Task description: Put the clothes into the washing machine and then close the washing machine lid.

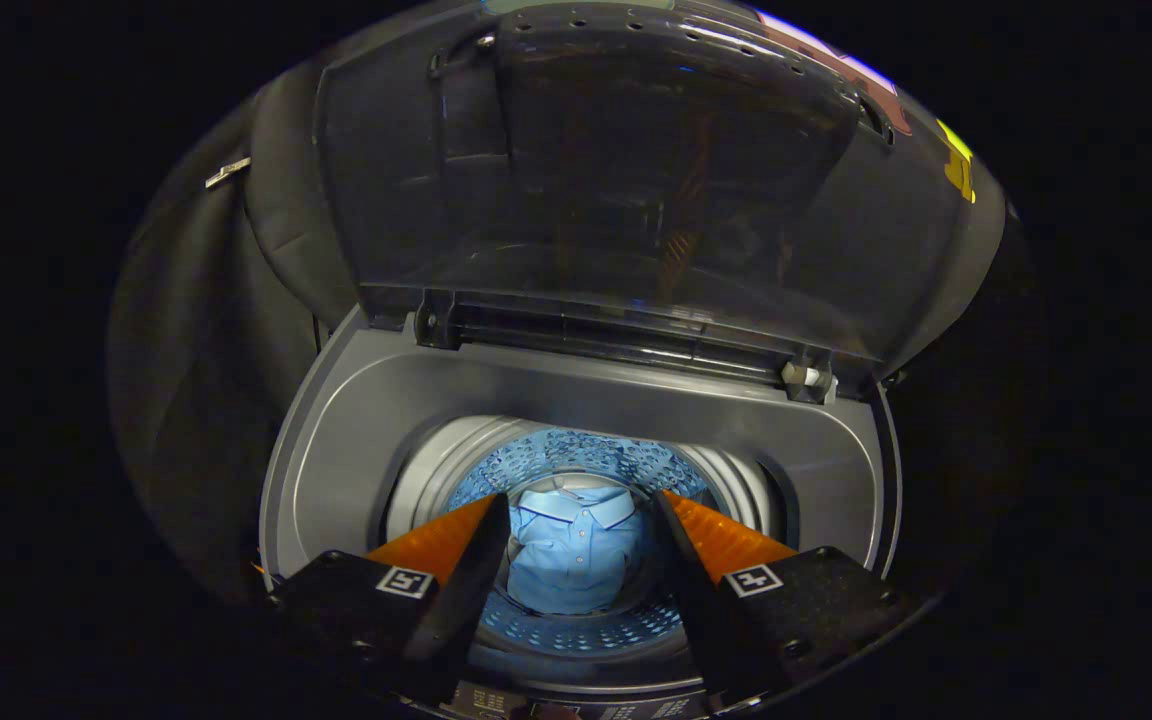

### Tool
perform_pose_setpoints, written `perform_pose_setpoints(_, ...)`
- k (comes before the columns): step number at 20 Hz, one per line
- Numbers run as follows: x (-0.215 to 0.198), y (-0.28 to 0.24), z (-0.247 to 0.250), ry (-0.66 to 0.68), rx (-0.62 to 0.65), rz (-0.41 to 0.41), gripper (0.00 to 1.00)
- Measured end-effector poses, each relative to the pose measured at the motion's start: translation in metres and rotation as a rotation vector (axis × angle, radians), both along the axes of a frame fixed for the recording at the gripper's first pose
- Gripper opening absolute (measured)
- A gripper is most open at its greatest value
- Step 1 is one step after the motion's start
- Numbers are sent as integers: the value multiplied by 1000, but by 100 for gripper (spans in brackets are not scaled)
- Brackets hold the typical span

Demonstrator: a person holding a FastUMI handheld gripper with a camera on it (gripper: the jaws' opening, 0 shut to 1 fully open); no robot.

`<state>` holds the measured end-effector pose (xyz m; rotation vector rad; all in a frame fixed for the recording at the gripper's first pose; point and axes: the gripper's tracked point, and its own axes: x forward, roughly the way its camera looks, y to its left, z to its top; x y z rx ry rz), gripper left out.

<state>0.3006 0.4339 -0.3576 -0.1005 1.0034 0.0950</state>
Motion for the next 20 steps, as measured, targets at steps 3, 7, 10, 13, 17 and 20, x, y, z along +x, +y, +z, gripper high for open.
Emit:
perform_pose_setpoints(3, -3, -1, 7, -7, 11, -14, 98)
perform_pose_setpoints(7, -6, -1, 16, -16, 10, -14, 100)
perform_pose_setpoints(10, -13, -3, 24, -13, -4, -20, 100)
perform_pose_setpoints(13, -13, -6, 43, -36, 16, -33, 100)
perform_pose_setpoints(17, -1, -10, 91, -111, 42, -44, 99)
perform_pose_setpoints(20, 11, -11, 135, -177, 28, -38, 99)
